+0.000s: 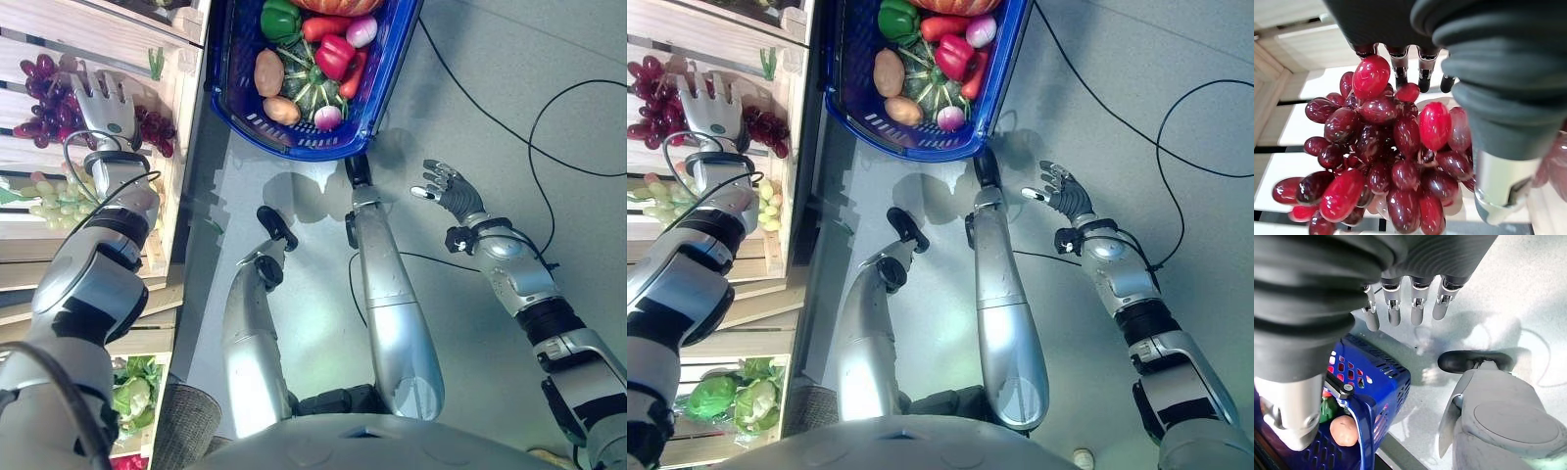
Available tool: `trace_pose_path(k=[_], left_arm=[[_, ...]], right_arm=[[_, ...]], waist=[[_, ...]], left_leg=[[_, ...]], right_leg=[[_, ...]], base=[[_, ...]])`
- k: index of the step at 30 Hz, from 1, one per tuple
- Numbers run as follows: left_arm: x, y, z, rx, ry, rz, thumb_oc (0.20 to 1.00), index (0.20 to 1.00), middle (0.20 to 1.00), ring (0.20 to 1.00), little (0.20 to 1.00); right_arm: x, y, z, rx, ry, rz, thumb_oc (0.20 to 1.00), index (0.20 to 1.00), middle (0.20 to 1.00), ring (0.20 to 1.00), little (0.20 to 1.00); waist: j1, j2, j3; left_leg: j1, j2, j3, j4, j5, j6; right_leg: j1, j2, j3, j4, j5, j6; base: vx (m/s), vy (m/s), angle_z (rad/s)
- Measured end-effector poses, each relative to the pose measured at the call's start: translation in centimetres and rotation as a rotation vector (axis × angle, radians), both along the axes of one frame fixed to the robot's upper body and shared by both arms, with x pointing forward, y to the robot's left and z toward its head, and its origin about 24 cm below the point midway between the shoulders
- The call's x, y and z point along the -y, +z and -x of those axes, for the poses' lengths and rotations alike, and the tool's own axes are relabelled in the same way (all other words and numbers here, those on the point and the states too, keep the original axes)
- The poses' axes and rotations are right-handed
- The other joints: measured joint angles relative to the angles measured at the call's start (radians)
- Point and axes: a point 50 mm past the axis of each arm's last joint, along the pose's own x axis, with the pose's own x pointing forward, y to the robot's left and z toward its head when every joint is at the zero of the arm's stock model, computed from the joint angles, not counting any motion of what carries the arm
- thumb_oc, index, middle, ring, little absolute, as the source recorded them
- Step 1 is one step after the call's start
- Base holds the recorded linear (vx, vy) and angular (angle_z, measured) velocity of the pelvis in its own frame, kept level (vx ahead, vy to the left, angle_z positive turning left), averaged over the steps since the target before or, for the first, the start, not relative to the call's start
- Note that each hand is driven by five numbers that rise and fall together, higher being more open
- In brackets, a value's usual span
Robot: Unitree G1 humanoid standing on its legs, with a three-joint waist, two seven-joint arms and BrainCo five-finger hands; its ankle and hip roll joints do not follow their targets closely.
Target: Pick up fruits and vegetables into the basket
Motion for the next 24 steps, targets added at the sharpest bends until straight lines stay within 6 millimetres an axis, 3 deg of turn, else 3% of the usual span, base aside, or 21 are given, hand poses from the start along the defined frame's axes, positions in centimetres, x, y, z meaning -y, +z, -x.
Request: trace_pose_path(k=[15,20,24], left_arm=[[-1.4,-1.1,1.3,-0.009,0.133,-0.012,1.000,1.000,1.000,1.000,1.000],[-2.4,-2.4,2.7,0.001,0.194,-0.085,1.000,1.000,1.000,1.000,1.000],[-2.6,-2.0,3.2,0.029,0.235,-0.157,1.000,1.000,1.000,1.000,1.000]], right_arm=[[-0.5,0.8,-0.1,0.044,0.017,-0.003,1.000,1.000,1.000,1.000,1.000],[-0.4,0.9,-0.1,0.051,0.002,-0.002,1.000,1.000,1.000,1.000,1.000],[-0.3,1.1,-0.1,0.071,0.003,-0.002,1.000,1.000,1.000,1.000,1.000]], waist=[[0.012,0.000,0.000],[0.028,0.000,0.000],[0.042,0.000,0.000]], left_leg=[[-0.022,-0.002,0.000,0.002,-0.002,-0.004],[-0.037,-0.003,-0.001,0.005,-0.002,-0.004],[-0.063,-0.005,-0.020,0.021,-0.004,-0.006]], right_leg=[[-0.031,0.004,0.010,0.007,0.000,0.000],[-0.048,0.005,0.013,0.017,0.000,-0.001],[-0.066,0.005,0.009,0.022,0.000,-0.001]], base=[[-0.01,0.042,-0.01],[0.00,0.020,-0.01],[0.00,-0.004,0.01]])
